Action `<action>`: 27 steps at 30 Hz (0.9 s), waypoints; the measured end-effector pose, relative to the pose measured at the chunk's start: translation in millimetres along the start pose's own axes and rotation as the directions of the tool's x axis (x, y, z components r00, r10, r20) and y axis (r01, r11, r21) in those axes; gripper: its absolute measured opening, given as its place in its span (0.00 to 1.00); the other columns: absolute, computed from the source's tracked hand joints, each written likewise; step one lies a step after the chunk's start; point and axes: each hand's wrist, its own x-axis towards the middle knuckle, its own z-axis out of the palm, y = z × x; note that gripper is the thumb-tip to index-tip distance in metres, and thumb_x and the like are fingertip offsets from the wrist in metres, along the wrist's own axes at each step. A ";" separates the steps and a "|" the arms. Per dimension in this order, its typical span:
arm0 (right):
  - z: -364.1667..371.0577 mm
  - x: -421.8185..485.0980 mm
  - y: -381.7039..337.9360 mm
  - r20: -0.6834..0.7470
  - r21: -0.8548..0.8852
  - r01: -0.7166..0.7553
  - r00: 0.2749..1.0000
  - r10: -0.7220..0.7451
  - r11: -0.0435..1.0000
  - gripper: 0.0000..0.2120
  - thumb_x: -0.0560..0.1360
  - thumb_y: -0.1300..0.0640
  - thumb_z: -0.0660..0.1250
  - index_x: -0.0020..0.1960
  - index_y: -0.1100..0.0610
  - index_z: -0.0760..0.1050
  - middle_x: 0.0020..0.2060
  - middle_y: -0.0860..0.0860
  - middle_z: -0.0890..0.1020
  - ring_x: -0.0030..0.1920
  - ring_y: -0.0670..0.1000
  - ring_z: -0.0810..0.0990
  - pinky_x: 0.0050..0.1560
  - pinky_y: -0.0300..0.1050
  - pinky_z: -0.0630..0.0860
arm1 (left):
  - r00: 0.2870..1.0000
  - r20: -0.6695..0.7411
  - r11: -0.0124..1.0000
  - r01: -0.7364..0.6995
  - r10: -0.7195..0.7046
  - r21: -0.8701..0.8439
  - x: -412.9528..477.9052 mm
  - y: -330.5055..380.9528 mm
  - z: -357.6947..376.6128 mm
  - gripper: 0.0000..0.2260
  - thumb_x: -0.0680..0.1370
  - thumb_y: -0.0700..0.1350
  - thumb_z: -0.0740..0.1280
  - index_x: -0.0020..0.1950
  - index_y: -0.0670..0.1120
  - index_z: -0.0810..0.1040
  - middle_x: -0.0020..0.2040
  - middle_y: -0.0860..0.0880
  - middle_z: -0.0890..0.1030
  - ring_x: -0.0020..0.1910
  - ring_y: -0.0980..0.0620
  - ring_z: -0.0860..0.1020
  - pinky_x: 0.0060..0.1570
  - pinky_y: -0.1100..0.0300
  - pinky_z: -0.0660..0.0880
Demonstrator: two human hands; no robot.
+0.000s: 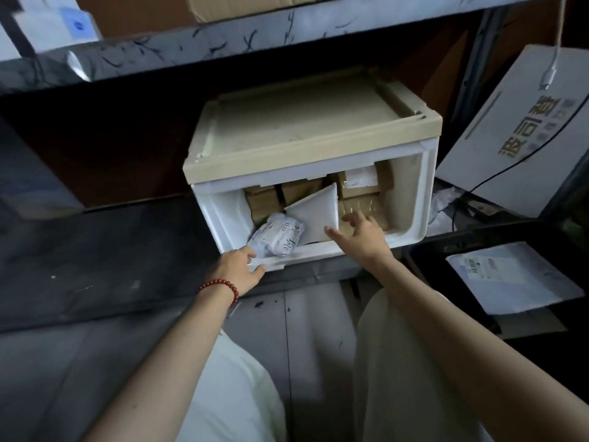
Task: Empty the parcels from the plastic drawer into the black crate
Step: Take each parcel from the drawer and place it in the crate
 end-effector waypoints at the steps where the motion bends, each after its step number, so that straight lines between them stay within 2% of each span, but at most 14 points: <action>1: 2.8 1.4 1.9 0.003 0.016 -0.025 1.000 0.025 1.000 0.29 0.74 0.40 0.67 0.68 0.55 0.68 0.66 0.56 0.71 0.63 0.53 0.73 0.59 0.47 0.70 | 0.999 0.014 0.999 -0.036 0.036 0.005 2.3 1.8 5.3 0.18 0.77 0.53 0.66 0.65 0.50 0.73 0.63 0.50 0.77 0.61 0.49 0.75 0.60 0.55 0.72; 4: 9.9 4.6 8.2 -0.009 0.025 -0.061 0.998 0.061 0.998 0.29 0.74 0.41 0.68 0.68 0.55 0.68 0.65 0.56 0.71 0.60 0.53 0.75 0.57 0.46 0.70 | 0.983 0.005 0.979 -0.183 0.183 0.085 9.3 14.7 19.7 0.18 0.77 0.55 0.64 0.66 0.53 0.71 0.65 0.51 0.75 0.62 0.49 0.74 0.57 0.53 0.74; 6: 12.6 7.9 9.4 -0.064 0.032 -0.025 0.998 0.027 0.999 0.27 0.73 0.42 0.69 0.66 0.56 0.69 0.62 0.55 0.73 0.58 0.52 0.75 0.57 0.46 0.71 | 0.972 -0.010 0.962 -0.233 0.237 0.140 17.2 23.3 25.4 0.20 0.77 0.57 0.63 0.67 0.53 0.70 0.66 0.52 0.73 0.63 0.49 0.73 0.56 0.52 0.74; 9: 16.7 17.0 7.9 -0.130 0.051 0.114 0.986 -0.107 0.992 0.19 0.73 0.47 0.71 0.60 0.55 0.75 0.53 0.52 0.78 0.52 0.51 0.78 0.49 0.38 0.72 | 0.975 -0.031 0.972 -0.217 0.220 0.089 37.6 29.4 25.3 0.22 0.76 0.55 0.65 0.69 0.52 0.68 0.69 0.50 0.70 0.66 0.47 0.70 0.61 0.49 0.71; 11: 22.7 22.7 6.1 -0.076 0.040 0.177 0.982 -0.174 0.983 0.16 0.73 0.49 0.72 0.58 0.55 0.77 0.50 0.51 0.80 0.49 0.49 0.79 0.43 0.32 0.70 | 0.980 -0.061 0.981 -0.186 0.188 0.049 53.1 32.4 23.8 0.23 0.77 0.54 0.65 0.70 0.51 0.68 0.70 0.49 0.68 0.67 0.47 0.69 0.62 0.49 0.71; 15: 39.7 37.0 5.2 0.029 -0.036 0.236 0.972 -0.235 0.971 0.20 0.73 0.50 0.72 0.62 0.57 0.75 0.56 0.54 0.78 0.50 0.47 0.77 0.48 0.36 0.71 | 0.989 -0.063 0.991 -0.130 0.132 0.043 78.0 37.9 28.8 0.25 0.77 0.54 0.65 0.72 0.49 0.65 0.70 0.47 0.68 0.67 0.45 0.69 0.60 0.51 0.71; 17: 47.2 45.9 2.8 0.025 -0.023 0.228 0.973 -0.228 0.973 0.21 0.73 0.51 0.72 0.63 0.57 0.74 0.57 0.54 0.78 0.50 0.45 0.75 0.48 0.35 0.70 | 0.992 -0.025 0.990 -0.121 0.123 0.066 86.5 39.1 34.3 0.28 0.76 0.55 0.65 0.73 0.47 0.63 0.72 0.45 0.66 0.68 0.44 0.68 0.60 0.50 0.71; 20: 57.4 56.9 -0.6 -0.029 0.007 0.184 0.983 -0.183 0.983 0.22 0.74 0.51 0.72 0.65 0.58 0.73 0.57 0.54 0.79 0.51 0.49 0.78 0.46 0.32 0.69 | 0.992 0.006 0.989 -0.126 0.125 0.077 96.6 38.9 40.2 0.31 0.76 0.58 0.65 0.75 0.47 0.61 0.74 0.45 0.64 0.70 0.42 0.67 0.62 0.48 0.71; 23: 69.3 63.1 -3.3 -0.022 0.018 0.173 0.985 -0.173 0.985 0.22 0.75 0.51 0.70 0.66 0.58 0.71 0.58 0.55 0.79 0.56 0.51 0.78 0.47 0.30 0.67 | 0.996 0.017 0.995 -0.091 0.091 0.038 105.8 32.3 42.4 0.31 0.76 0.53 0.67 0.75 0.47 0.59 0.73 0.43 0.64 0.69 0.41 0.66 0.64 0.48 0.69; 27: 84.3 68.0 -8.2 0.032 0.081 0.163 0.986 -0.166 0.983 0.20 0.77 0.52 0.68 0.67 0.57 0.70 0.57 0.56 0.81 0.57 0.53 0.80 0.56 0.41 0.73 | 0.999 0.026 0.998 -0.040 0.039 0.048 111.6 18.1 43.6 0.31 0.76 0.53 0.67 0.75 0.47 0.58 0.71 0.43 0.65 0.68 0.42 0.68 0.63 0.49 0.70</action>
